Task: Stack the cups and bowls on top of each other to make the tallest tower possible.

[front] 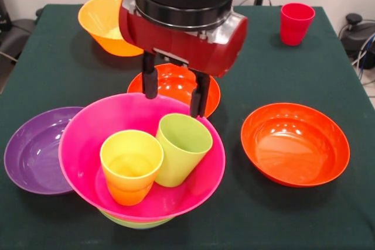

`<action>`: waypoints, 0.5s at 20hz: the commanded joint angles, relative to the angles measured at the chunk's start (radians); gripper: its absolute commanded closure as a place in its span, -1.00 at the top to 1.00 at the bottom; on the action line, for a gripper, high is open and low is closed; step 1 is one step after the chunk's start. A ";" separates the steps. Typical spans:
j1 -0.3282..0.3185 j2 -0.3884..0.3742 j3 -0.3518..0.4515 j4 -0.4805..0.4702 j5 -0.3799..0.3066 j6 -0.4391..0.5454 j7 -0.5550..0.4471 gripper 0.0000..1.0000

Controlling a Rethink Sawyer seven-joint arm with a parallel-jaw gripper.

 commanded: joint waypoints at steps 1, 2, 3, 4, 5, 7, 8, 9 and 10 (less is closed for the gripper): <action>-0.010 -0.040 0.195 0.171 -0.133 -0.091 -0.203 1.00; -0.013 -0.041 0.204 0.176 -0.144 -0.101 -0.207 1.00; -0.017 -0.041 0.210 0.176 -0.155 -0.107 -0.209 1.00; -0.021 -0.039 0.216 0.173 -0.164 -0.112 -0.210 1.00; -0.025 -0.037 0.221 0.170 -0.173 -0.117 -0.211 1.00; -0.029 -0.039 0.234 0.172 -0.192 -0.124 -0.213 1.00; -0.031 -0.039 0.239 0.170 -0.201 -0.124 -0.212 1.00; -0.025 -0.051 0.249 0.192 -0.214 -0.133 -0.215 1.00; -0.025 -0.055 0.258 0.196 -0.226 -0.137 -0.213 1.00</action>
